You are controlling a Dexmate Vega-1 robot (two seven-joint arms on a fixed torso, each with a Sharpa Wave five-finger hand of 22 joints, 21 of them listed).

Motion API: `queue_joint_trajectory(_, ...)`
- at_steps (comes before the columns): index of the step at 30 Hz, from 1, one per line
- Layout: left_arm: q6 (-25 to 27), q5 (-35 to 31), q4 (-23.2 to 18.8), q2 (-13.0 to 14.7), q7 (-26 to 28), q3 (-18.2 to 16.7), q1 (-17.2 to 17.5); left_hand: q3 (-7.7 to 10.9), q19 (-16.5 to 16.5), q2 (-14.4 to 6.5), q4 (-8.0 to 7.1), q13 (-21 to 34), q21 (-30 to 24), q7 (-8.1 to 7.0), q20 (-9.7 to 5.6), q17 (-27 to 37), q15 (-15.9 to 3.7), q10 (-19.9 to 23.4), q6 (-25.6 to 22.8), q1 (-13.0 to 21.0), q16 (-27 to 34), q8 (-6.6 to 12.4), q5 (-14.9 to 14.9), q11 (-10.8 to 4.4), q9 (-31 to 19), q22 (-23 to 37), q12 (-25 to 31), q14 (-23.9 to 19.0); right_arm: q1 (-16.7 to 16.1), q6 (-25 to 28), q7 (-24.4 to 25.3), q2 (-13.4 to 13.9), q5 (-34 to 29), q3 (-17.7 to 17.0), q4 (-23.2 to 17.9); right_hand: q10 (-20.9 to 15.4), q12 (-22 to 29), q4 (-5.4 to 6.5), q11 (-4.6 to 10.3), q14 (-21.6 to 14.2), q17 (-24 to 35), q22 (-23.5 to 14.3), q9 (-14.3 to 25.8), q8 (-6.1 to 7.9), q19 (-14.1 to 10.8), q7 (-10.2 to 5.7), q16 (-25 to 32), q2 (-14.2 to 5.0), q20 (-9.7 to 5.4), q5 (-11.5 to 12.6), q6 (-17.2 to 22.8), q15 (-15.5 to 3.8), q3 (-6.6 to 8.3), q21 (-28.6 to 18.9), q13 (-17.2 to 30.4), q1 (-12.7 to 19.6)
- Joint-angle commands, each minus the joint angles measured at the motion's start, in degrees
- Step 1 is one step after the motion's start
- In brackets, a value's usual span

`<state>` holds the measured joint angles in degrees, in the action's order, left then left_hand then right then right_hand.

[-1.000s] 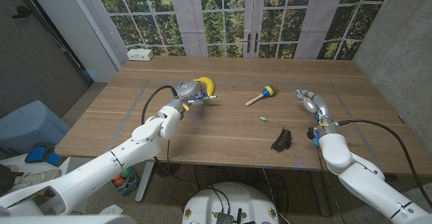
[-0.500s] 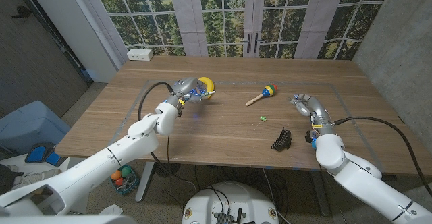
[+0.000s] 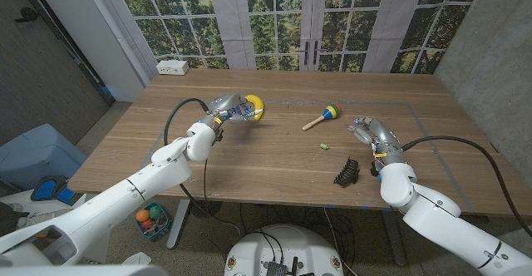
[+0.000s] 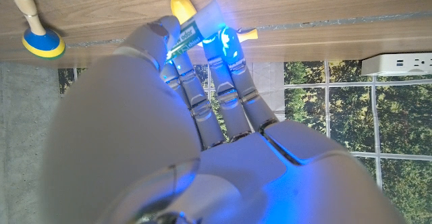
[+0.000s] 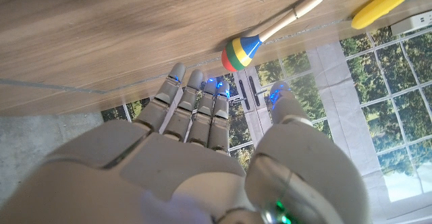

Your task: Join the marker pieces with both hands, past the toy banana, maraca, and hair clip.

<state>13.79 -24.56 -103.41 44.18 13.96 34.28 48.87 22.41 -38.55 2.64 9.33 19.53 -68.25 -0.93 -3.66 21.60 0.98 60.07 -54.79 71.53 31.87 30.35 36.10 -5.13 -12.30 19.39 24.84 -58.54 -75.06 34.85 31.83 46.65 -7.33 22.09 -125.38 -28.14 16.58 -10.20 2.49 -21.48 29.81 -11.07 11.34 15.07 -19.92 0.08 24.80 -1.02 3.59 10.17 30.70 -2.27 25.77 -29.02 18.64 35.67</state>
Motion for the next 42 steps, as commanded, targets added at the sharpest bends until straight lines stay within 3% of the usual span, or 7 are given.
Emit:
queue_joint_trajectory(1, -1.8, 4.65, 0.04, 0.46, 0.24, -1.76, 0.29, 1.44, 0.44, -0.98, -0.89, 16.39, -0.46, -0.58, -5.92, 18.97, -14.42, 6.93, -2.86, -0.46, 0.4, 0.22, 0.46, -6.16, -9.58, -0.04, 0.04, -10.65, 3.12, 8.01, -1.65, 1.77, -3.72, 5.15, -3.17, 0.04, 0.48, -0.08, 0.44, 0.53, 0.55, -0.17, 0.23, 0.47, 0.18, -0.4, 0.45, 0.23, -0.16, 0.11, 0.34, -3.1, -0.26, 0.16, 0.46, 1.25)
queue_joint_trajectory(16, -4.5, 10.47, -0.24, 1.03, -0.3, -3.85, 1.4, 1.88, 0.84, -0.86, -0.84, 17.34, -1.31, -0.61, -5.92, 19.84, -14.41, 7.02, -2.66, -0.63, 0.14, 0.22, 1.08, -6.01, -9.59, -0.68, -0.18, -10.58, 7.66, 12.72, -3.41, 2.59, -10.9, 13.29, -3.27, -0.42, 1.27, -0.2, 1.5, 1.55, 2.55, -0.13, 0.28, 1.02, 0.27, -1.97, 1.5, 1.0, -0.34, 0.49, 1.69, -3.84, -0.76, 0.2, 2.05, 4.46)
queue_joint_trajectory(24, -6.02, 14.15, 0.03, 1.1, -0.93, -5.06, 1.83, 2.1, 1.12, -0.78, -0.8, 17.76, -1.66, -0.63, -5.93, 20.23, -14.4, 6.94, -2.62, -0.68, 0.03, 0.23, 1.37, -6.12, -9.57, -1.0, -0.35, -10.59, 8.94, 13.51, -4.64, 2.64, -13.44, 15.62, -2.95, -1.58, 2.15, -0.27, 2.3, 1.01, 3.95, -0.11, 0.31, 1.82, -0.14, -2.65, 2.76, 1.46, -0.73, 0.69, 3.61, -4.73, -1.04, 0.02, 3.24, 7.01)
queue_joint_trajectory(32, -7.33, 15.97, 0.41, 1.21, -1.0, -5.54, 1.89, 2.3, 1.32, -0.75, -0.78, 18.14, -2.0, -0.47, -5.87, 20.58, -14.4, 6.99, -2.58, -0.74, -0.08, 0.29, 1.64, -6.07, -9.64, -1.29, -0.46, -10.58, 10.29, 15.22, -4.45, 1.29, -17.39, 18.57, -1.56, -3.44, 3.39, -0.36, 3.49, 0.26, 5.68, -0.1, 0.43, 3.03, -0.69, -3.54, 4.38, 2.59, -1.32, 1.0, 6.2, -5.8, -1.57, -0.24, 4.73, 10.2)
queue_joint_trajectory(42, -8.7, 17.26, 0.68, 1.4, -1.34, -5.8, 1.74, 2.61, 1.5, -0.64, -0.77, 18.49, -2.5, -0.32, -5.89, 21.1, -14.39, 7.13, -2.54, -0.88, -0.24, 0.35, 2.08, -5.98, -9.71, -1.76, -0.72, -10.6, 11.83, 16.92, -5.38, -0.14, -21.43, 21.42, 0.88, -5.76, 5.08, 0.13, 3.96, -0.55, 7.86, -0.15, 0.56, 4.02, -1.29, -4.26, 6.21, 3.51, -1.83, 1.44, 8.22, -6.53, -2.6, -0.61, 6.44, 12.57)
